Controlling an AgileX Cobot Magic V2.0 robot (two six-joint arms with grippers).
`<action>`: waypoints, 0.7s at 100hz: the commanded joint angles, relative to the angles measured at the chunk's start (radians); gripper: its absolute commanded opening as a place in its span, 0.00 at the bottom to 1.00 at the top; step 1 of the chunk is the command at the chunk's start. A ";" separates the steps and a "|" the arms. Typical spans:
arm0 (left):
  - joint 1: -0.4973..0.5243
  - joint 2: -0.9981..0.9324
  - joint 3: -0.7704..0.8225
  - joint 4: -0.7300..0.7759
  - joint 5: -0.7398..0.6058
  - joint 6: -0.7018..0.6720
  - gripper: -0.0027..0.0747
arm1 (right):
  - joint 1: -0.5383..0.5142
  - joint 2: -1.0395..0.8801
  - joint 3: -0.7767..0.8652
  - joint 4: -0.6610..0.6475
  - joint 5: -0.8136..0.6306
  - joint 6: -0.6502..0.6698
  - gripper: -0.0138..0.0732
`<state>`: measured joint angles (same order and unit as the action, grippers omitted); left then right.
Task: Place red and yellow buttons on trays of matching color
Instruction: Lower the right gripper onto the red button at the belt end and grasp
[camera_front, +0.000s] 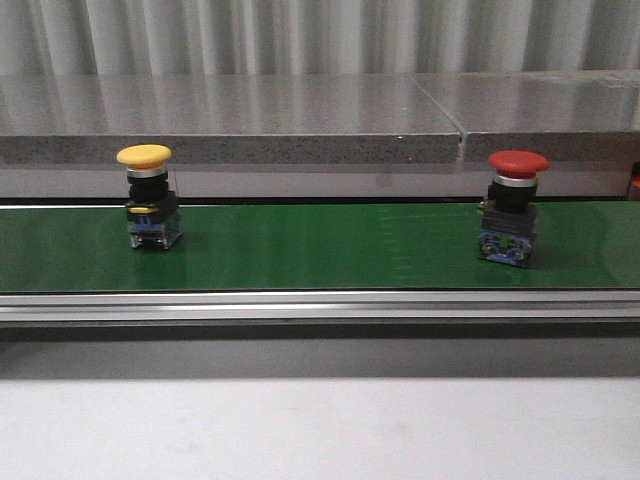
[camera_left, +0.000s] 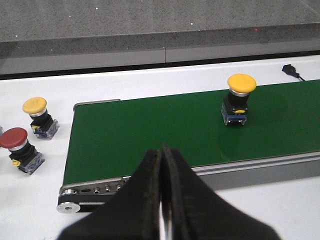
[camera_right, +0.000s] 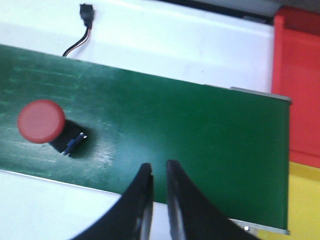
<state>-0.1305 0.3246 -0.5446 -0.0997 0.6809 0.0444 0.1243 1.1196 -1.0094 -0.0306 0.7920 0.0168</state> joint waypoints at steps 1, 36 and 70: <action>-0.007 0.009 -0.026 -0.014 -0.070 0.001 0.01 | 0.034 0.034 -0.070 -0.002 -0.003 0.014 0.52; -0.007 0.009 -0.026 -0.014 -0.070 0.001 0.01 | 0.095 0.217 -0.221 0.061 0.174 0.022 0.90; -0.007 0.009 -0.026 -0.014 -0.070 0.001 0.01 | 0.092 0.354 -0.246 0.104 0.184 0.094 0.90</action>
<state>-0.1305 0.3223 -0.5446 -0.0997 0.6809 0.0444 0.2190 1.4691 -1.2233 0.0678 1.0163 0.1006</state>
